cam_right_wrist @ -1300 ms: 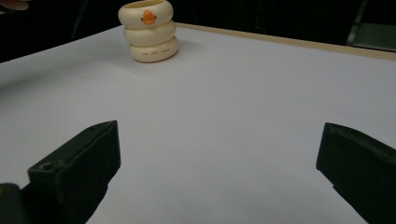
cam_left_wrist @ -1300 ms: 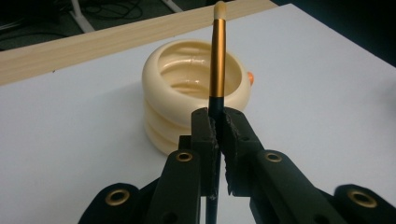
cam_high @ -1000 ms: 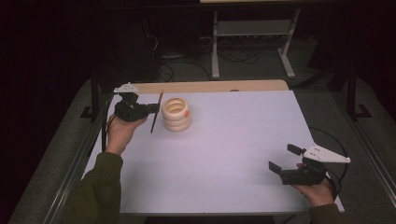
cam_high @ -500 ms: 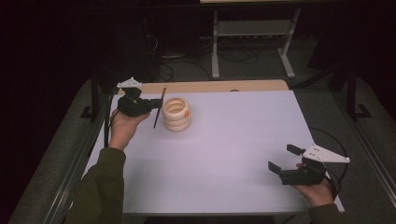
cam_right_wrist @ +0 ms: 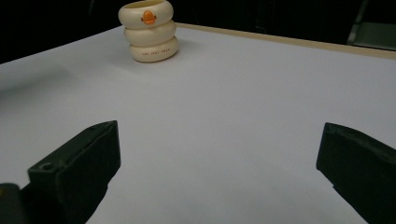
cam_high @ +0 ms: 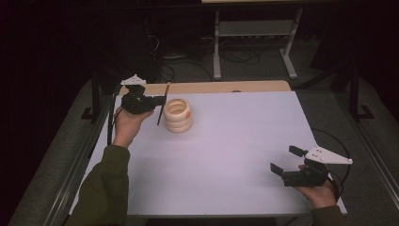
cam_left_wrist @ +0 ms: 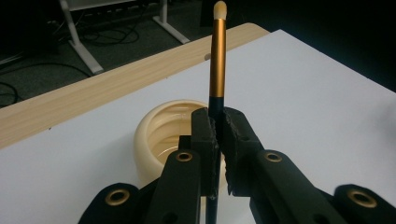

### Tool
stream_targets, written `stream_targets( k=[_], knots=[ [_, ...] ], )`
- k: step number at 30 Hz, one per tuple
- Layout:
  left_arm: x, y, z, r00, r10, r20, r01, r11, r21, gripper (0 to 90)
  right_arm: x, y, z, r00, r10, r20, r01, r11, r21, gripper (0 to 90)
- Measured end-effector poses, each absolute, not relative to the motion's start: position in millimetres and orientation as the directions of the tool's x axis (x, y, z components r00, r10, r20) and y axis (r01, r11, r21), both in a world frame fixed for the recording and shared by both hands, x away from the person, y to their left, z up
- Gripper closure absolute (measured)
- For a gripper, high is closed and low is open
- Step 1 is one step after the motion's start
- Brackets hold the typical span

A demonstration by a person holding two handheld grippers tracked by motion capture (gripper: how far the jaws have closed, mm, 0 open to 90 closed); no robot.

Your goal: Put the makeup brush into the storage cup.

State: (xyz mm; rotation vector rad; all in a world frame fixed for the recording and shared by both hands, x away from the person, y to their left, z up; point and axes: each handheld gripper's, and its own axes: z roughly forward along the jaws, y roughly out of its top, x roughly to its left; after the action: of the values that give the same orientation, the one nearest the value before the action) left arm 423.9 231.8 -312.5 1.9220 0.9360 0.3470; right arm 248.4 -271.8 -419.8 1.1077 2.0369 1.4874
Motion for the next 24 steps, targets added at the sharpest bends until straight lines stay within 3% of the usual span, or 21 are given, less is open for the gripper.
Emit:
stream_targets(
  k=[24],
  knots=[
    [444, 217, -308, 0.682, 0.718, -0.140, 0.427, -0.236, 0.873, 83.7, 248, -273, -420, -0.616, 0.774, 0.146, 0.369, 0.121, 0.921, 0.0]
  ],
)
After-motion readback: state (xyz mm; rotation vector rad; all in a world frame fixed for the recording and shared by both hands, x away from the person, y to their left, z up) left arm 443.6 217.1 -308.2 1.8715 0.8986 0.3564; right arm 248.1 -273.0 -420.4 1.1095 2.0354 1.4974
